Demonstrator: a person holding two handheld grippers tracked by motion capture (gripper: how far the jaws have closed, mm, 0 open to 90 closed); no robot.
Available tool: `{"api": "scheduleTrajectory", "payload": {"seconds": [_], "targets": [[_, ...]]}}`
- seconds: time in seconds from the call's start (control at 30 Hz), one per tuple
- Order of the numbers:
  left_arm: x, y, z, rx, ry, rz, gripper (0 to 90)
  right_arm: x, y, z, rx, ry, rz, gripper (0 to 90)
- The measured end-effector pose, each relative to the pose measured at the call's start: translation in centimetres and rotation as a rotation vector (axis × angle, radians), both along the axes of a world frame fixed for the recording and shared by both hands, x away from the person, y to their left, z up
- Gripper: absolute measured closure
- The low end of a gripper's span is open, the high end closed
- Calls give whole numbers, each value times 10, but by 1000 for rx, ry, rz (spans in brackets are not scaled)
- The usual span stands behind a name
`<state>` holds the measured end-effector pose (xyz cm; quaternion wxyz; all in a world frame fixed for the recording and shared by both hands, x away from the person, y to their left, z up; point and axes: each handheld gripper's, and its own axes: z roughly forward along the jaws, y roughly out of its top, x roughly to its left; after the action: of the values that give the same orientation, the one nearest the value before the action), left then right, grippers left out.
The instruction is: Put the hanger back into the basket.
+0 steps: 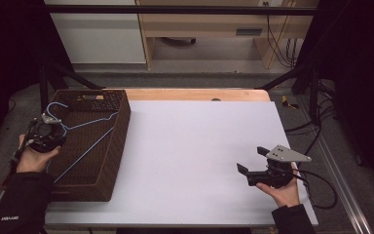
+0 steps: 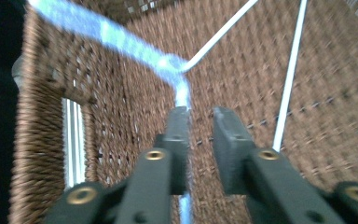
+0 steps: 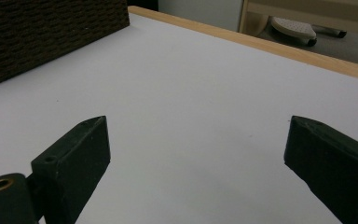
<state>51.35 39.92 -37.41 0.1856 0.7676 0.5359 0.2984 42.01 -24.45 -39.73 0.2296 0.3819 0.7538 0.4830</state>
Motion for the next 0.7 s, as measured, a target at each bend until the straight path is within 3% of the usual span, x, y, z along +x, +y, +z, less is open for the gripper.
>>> {"api": "scheduleTrajectory", "payload": {"seconds": [0.13, 0.3, 0.4, 0.5, 0.7], "targets": [[-16, -2, 18, -101, -91, -31, 614, 0, 0, 0, 4, 0, -1, 70], [-40, -16, 35, -249, -219, -146, 467, 0, 0, 1, 17, 0, -4, 70], [-54, -30, 40, -319, -251, -219, 417, -1, -1, 1, 26, -2, -7, 68], [-63, -43, 41, -359, -282, -265, 372, -1, -2, 2, 26, -5, -6, 68], [-76, -78, 42, -407, -319, -336, 259, -1, -2, 2, 29, -7, -9, 67]]}}
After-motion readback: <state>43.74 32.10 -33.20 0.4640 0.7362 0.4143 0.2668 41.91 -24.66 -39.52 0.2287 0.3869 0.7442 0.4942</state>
